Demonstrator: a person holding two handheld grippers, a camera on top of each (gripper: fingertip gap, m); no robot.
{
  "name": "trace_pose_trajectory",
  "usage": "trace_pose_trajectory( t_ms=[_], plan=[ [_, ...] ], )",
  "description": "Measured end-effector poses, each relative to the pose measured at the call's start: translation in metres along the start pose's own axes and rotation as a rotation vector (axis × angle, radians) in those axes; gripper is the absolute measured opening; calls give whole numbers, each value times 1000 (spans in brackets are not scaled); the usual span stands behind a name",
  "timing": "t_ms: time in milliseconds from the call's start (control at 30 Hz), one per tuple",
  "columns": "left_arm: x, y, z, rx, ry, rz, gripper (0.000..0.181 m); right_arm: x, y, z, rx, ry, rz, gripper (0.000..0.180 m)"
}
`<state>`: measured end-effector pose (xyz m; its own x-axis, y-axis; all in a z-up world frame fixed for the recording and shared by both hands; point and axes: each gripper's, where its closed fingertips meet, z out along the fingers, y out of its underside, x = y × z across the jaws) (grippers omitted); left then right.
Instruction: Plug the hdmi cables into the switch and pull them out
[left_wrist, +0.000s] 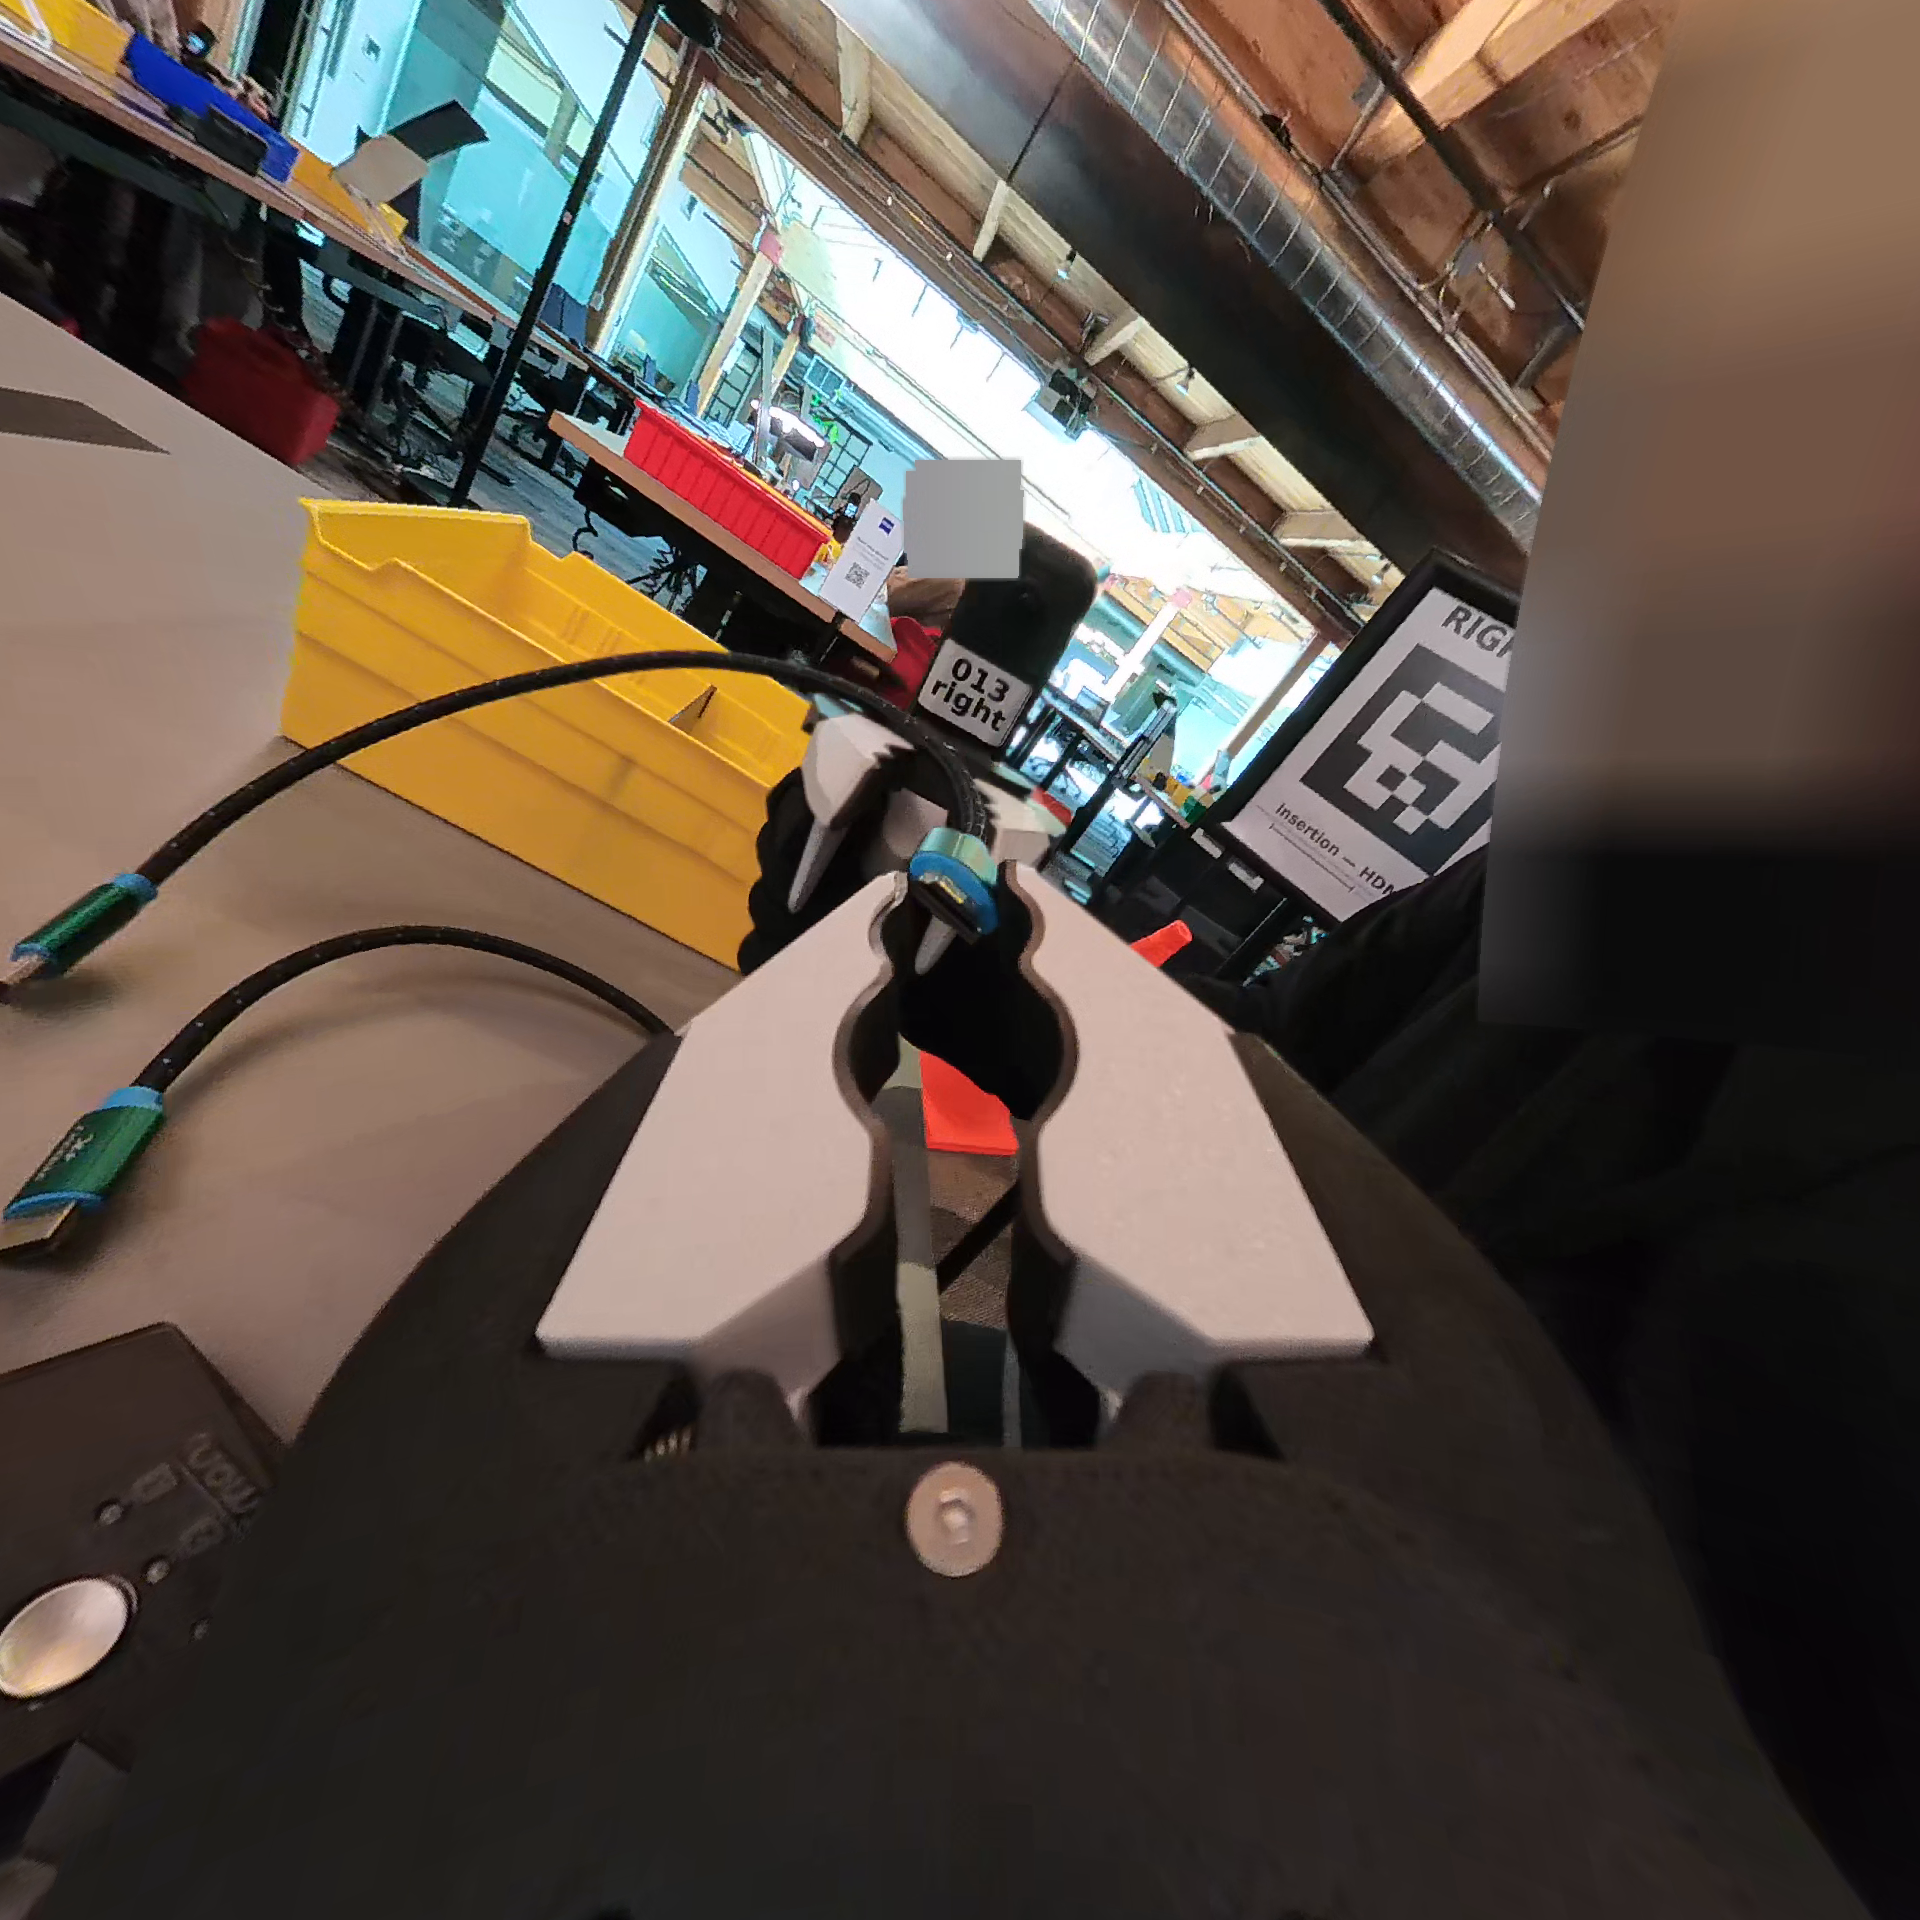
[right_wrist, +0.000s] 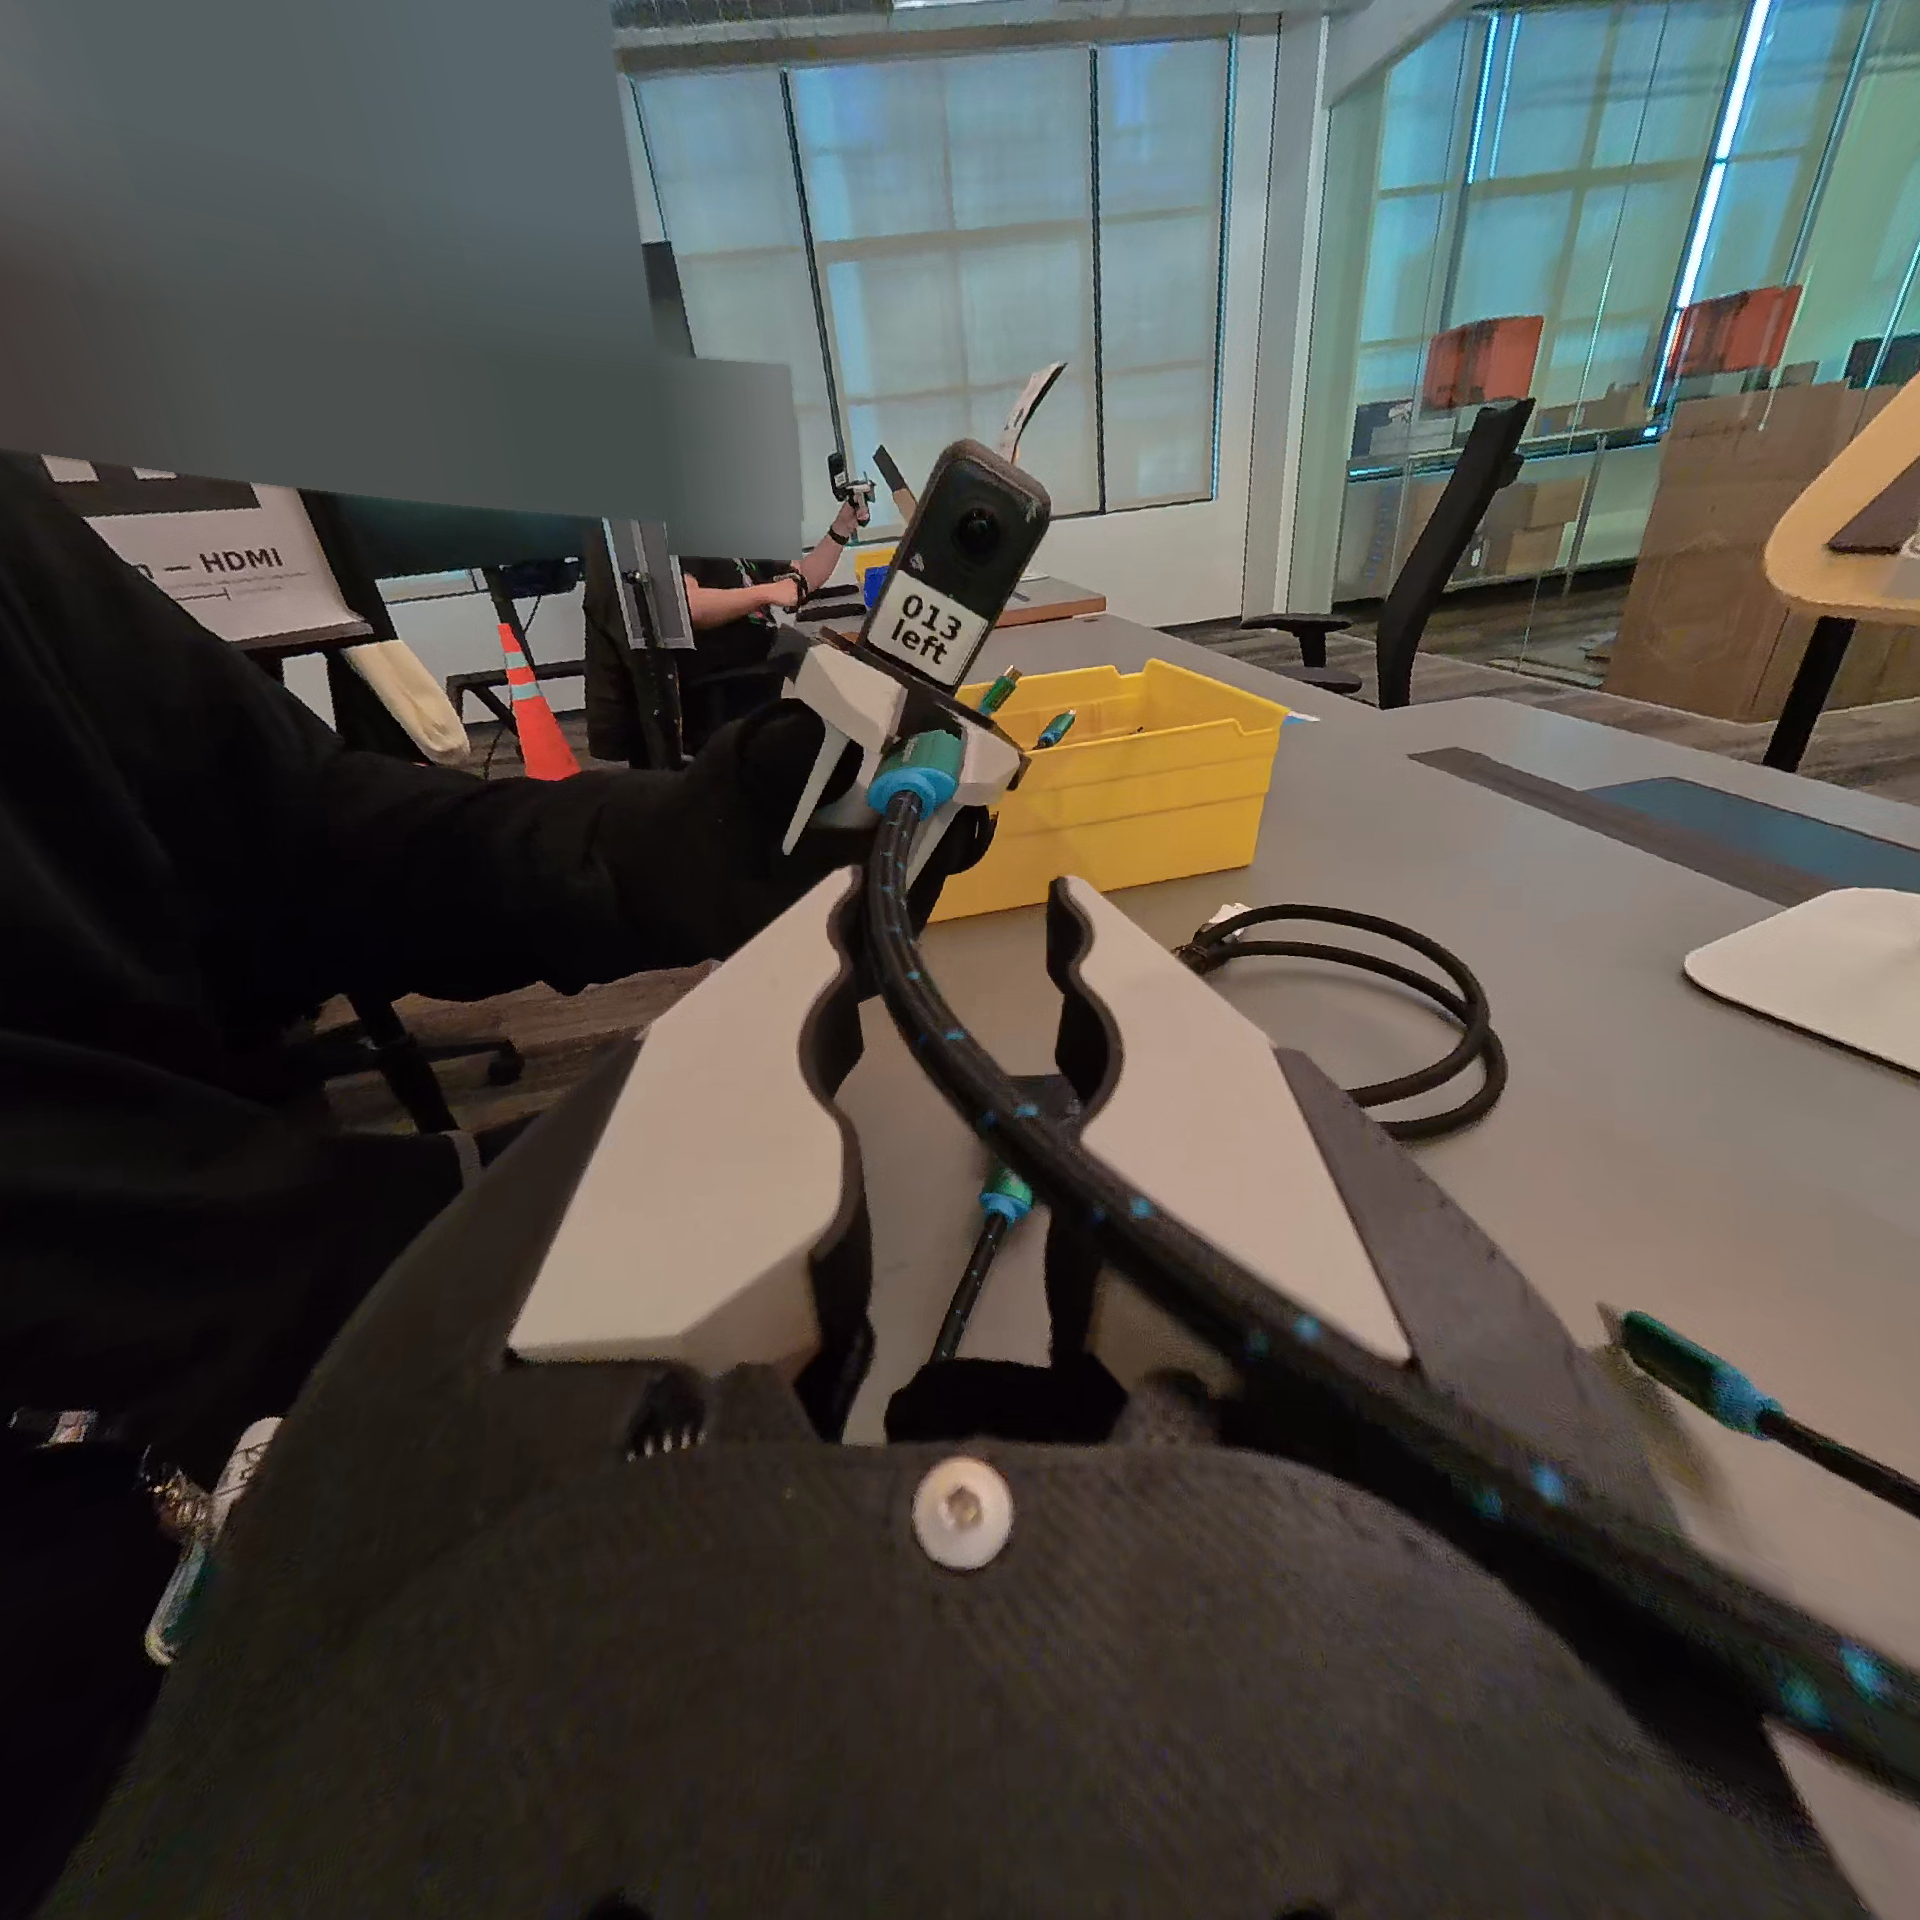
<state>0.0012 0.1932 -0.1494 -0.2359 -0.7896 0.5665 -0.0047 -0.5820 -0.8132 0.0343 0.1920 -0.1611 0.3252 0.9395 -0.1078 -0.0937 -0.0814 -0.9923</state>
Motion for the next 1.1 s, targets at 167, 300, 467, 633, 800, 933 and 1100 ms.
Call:
trace_pose_trajectory(
  t_ms=[167, 300, 467, 633, 800, 933, 1100],
  plan=[
    [-1, 8, 8, -26, -28, 47, 12, -7, 9, 13, -17, -27, 24, 38],
    [0, 13, 12, -47, -35, 76, 13, -12, 16, 22, -32, -37, 32, 38],
    [4, 18, 19, -69, -32, 100, 13, -16, 19, 28, -26, -39, 36, 32],
    [6, 22, 20, -74, -19, 77, 13, -21, 16, 27, -17, -42, 52, 31],
    [13, 33, 23, -79, 1, 53, 13, -36, 21, 27, -38, -25, 56, 32],
    [12, 43, 23, -85, 5, 29, 12, -41, 31, 26, -64, -24, 61, 34],
    [11, 49, 28, -113, 10, 39, 12, -35, 35, 21, -63, -19, 59, 33]
  ],
)
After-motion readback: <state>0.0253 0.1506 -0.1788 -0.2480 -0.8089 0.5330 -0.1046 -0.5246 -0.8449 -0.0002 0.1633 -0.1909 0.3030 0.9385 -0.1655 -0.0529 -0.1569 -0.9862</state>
